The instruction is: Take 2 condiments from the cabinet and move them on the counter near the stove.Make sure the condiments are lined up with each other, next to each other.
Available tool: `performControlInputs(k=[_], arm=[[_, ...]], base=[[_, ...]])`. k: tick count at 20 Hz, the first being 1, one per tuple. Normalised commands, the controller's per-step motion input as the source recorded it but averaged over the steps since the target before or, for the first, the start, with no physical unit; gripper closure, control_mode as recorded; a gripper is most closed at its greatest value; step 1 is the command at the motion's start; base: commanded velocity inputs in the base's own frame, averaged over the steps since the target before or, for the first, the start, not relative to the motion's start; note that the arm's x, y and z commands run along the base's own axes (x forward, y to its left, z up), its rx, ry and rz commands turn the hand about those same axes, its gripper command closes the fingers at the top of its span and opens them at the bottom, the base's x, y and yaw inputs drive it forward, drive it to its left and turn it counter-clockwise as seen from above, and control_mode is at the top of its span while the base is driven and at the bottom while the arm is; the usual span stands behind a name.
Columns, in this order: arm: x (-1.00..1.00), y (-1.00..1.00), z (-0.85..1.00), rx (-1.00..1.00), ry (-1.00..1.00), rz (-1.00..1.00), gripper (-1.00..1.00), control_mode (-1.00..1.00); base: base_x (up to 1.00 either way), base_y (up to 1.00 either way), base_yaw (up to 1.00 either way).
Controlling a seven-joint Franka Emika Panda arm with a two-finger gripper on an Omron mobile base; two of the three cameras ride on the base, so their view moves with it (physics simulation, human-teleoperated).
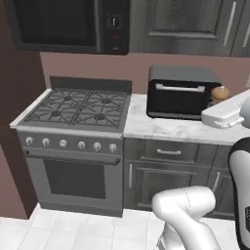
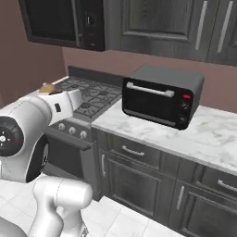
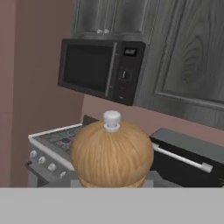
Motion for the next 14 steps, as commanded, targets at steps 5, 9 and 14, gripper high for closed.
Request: performControlInputs(k=[5, 9, 14], arm=[[0.0, 0.0, 0.0, 0.0, 0.0, 0.0, 1.0, 1.0], [0.0, 0.0, 0.0, 0.0, 0.0, 0.0, 1.0, 1.0], [0.0, 0.0, 0.0, 0.0, 0.0, 0.0, 1.0, 1.0]], base=[[0.56, 0.92, -0.27], [0.26, 0.82, -0.26], [0.12, 0.61, -0.35]])
